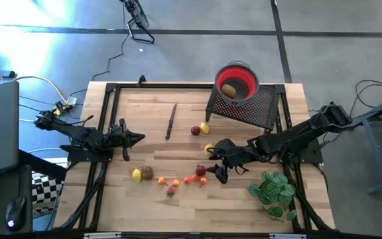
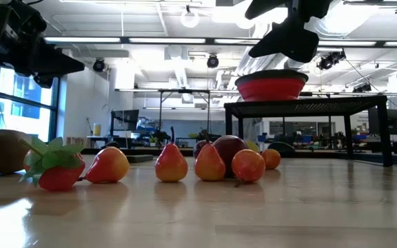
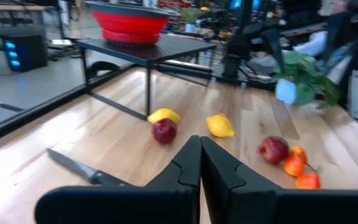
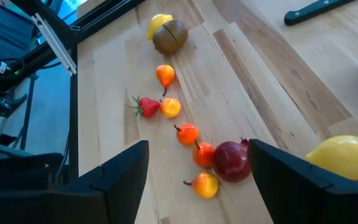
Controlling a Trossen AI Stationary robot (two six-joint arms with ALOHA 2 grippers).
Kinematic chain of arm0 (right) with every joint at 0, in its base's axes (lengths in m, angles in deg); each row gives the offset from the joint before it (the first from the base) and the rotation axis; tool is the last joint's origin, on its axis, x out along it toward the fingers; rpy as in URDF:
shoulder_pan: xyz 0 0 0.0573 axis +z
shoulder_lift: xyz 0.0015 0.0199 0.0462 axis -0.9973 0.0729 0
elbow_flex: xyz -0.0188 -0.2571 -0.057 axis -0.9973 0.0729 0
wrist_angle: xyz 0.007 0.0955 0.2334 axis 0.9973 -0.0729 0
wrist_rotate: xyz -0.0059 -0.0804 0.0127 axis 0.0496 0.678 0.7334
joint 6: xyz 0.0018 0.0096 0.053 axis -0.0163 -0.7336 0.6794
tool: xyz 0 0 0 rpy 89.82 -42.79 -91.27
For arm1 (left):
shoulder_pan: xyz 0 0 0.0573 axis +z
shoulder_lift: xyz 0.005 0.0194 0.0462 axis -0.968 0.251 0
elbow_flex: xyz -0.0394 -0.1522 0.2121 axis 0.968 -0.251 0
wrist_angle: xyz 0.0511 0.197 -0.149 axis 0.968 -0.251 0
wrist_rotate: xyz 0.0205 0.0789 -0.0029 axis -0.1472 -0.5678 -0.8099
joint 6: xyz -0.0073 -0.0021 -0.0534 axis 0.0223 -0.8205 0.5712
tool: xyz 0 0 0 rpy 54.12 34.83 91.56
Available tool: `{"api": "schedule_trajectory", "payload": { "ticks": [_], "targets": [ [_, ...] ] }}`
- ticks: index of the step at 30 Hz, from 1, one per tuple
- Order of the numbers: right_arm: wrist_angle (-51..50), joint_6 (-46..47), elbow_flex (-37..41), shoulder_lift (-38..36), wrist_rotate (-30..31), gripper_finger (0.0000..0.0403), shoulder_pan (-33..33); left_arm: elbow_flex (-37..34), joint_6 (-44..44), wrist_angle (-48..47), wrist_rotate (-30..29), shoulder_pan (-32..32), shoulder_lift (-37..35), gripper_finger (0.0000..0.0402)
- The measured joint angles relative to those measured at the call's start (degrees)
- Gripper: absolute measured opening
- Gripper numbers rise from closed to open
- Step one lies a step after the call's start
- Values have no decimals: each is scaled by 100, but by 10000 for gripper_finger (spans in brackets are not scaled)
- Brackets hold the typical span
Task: Pick & Place Fruit
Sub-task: Put the orange pear into the red strainer bowl on the shelf
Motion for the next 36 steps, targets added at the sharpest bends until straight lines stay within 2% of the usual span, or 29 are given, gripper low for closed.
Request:
{"api": "schedule_trajectory", "payload": {
  "ticks": [11,17,25,36],
  "targets": [
    [172,-457,0,0,238,265,-17,-7,0,22,107,-2,0,0],
    [-127,-1029,0,0,411,265,26,-20,0,121,93,0,-1,0],
    [-284,-1319,0,0,722,265,11,-20,0,131,77,0,-1,0],
    [-955,-1051,0,0,1037,265,9,-20,0,136,73,0,-1,0]
  ]
}}
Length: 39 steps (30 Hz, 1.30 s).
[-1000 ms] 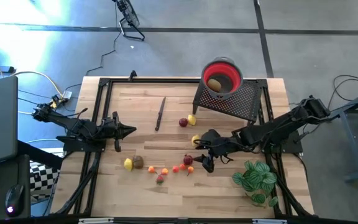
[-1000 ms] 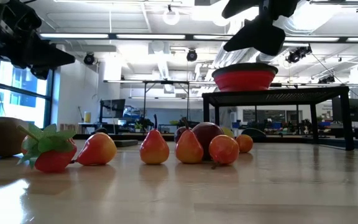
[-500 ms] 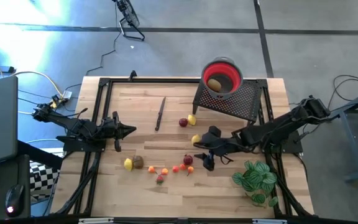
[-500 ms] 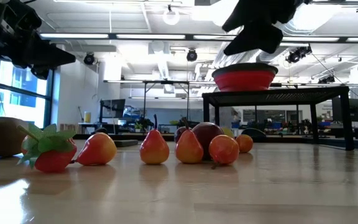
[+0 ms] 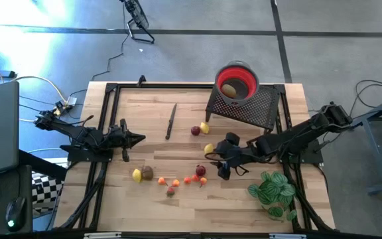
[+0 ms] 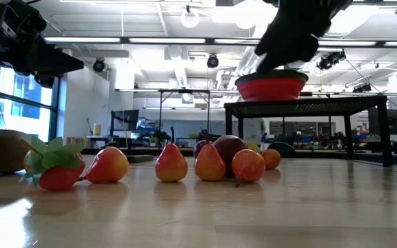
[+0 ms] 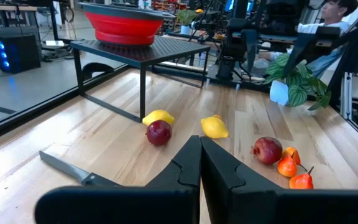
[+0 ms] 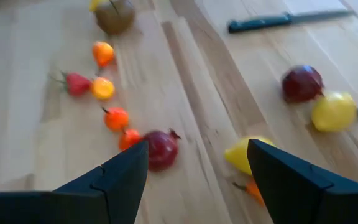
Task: Pick & Place Fruit
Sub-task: Put the orange pear into the red strainer bowl on the shelf
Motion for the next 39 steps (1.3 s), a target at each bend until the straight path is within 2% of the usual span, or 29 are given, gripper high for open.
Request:
{"api": "schedule_trajectory", "payload": {
  "ticks": [6,22,39],
  "targets": [
    [-293,45,0,0,418,265,-5,0,0,0,0,0,0,0],
    [-319,333,4,936,177,265,-235,2,0,-13,-7,0,0,0],
    [-619,631,3,992,113,265,-442,4,0,-26,-11,0,0,0]
  ]
}}
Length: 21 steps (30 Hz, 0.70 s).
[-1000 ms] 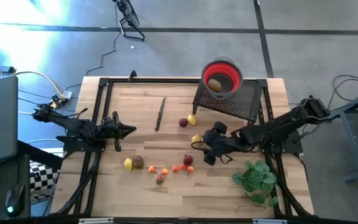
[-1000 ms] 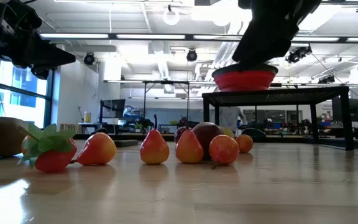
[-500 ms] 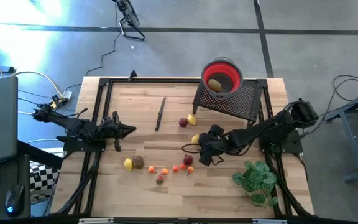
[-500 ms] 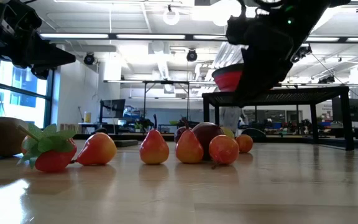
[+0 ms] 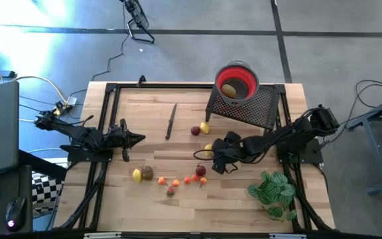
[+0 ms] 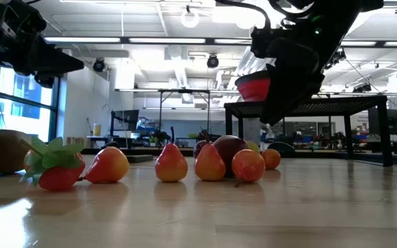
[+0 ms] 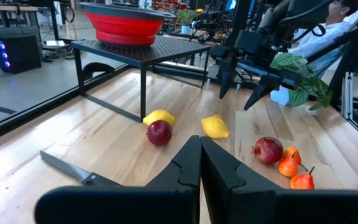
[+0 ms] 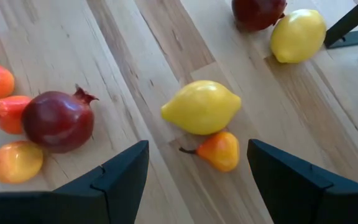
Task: Pick & Place Fruit
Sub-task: Put the orange pear into the red strainer bowl on the shelf
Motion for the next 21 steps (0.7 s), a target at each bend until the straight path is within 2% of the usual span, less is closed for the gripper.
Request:
{"api": "schedule_trajectory", "payload": {
  "ticks": [21],
  "targets": [
    [-16,18,0,0,-178,265,2,0,0,-4,9,0,0,0]
  ]
}}
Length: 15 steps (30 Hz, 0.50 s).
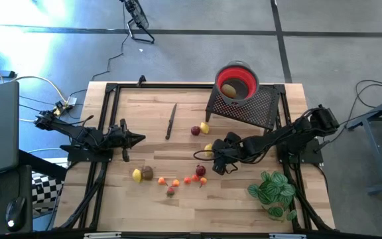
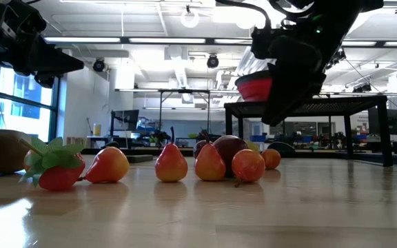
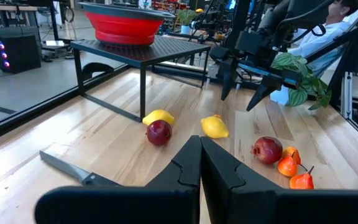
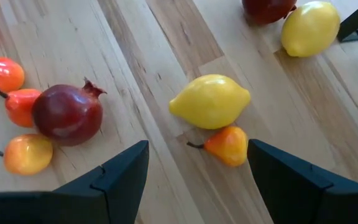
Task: Pick & Place Fruit
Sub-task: Put the orange pear into the red strainer bowl on the shelf
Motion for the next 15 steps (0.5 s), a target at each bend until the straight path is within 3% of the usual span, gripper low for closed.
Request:
{"api": "schedule_trajectory", "payload": {
  "ticks": [15],
  "targets": [
    [-578,-479,0,0,-321,265,-9,0,2,0,0,0,0,0]
  ]
}}
